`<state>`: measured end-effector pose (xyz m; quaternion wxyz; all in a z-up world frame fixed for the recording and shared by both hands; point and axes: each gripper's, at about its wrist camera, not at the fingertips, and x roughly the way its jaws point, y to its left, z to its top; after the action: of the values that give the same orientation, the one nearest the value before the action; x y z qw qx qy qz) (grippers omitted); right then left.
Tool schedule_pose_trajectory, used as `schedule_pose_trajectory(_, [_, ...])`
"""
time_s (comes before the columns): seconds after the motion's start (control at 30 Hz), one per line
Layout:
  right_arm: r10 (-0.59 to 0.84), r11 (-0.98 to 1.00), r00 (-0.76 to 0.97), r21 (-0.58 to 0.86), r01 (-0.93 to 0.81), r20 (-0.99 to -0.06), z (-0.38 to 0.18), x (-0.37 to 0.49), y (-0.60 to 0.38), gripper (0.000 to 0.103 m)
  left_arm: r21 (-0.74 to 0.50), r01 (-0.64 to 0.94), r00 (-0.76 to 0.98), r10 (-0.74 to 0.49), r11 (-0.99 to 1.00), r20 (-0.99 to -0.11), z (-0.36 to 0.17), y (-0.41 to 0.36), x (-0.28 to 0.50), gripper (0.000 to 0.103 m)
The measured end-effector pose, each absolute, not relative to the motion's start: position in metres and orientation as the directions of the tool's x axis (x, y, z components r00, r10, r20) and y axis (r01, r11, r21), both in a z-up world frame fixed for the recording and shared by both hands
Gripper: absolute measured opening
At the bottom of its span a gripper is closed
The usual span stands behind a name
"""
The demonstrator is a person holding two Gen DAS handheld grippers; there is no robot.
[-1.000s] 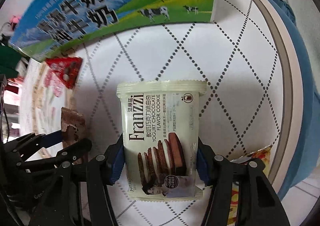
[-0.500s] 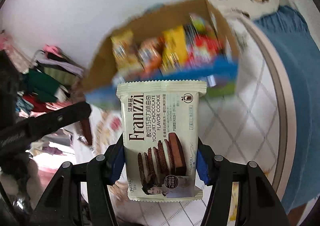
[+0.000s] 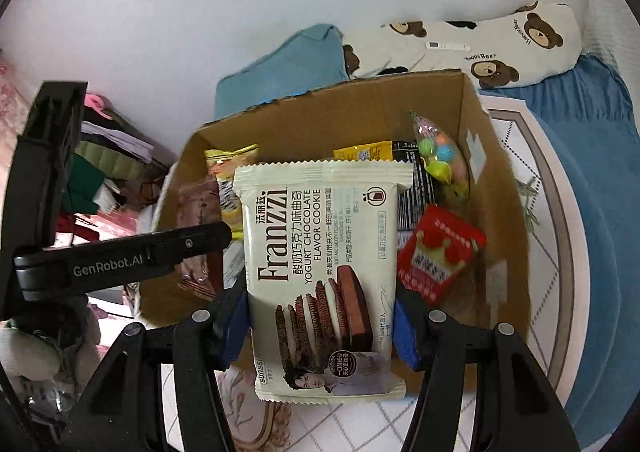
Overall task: Organize snacks
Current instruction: 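Carry both packs into the box and open both tools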
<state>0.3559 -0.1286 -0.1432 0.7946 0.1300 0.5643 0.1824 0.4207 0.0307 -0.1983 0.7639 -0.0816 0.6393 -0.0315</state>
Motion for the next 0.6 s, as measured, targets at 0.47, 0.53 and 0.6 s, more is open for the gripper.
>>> schedule_pose_trajectory(0.47, [0.409,0.912,0.168,0.401,-0.085,-0.897,-0.2,0.417,-0.106,0.1,-0.159,-0.098,0.082,-0.151,0.982,-0.985,-0.238,0.038,0.462,0.088])
schedule_pose_trajectory(0.53, [0.37,0.929,0.165,0.362,-0.075,-0.914,-0.204,0.418,-0.109,0.1,-0.158,-0.102,0.094,-0.149,0.982,-0.984,-0.236,0.04,0.46,0.088])
schedule_pose_trajectory(0.6, [0.342,0.94,0.165,0.334,-0.072,-0.925,-0.208,0.418,-0.113,0.1,-0.153,-0.098,0.099,-0.144,0.983,-0.985,-0.235,0.041,0.457,0.088])
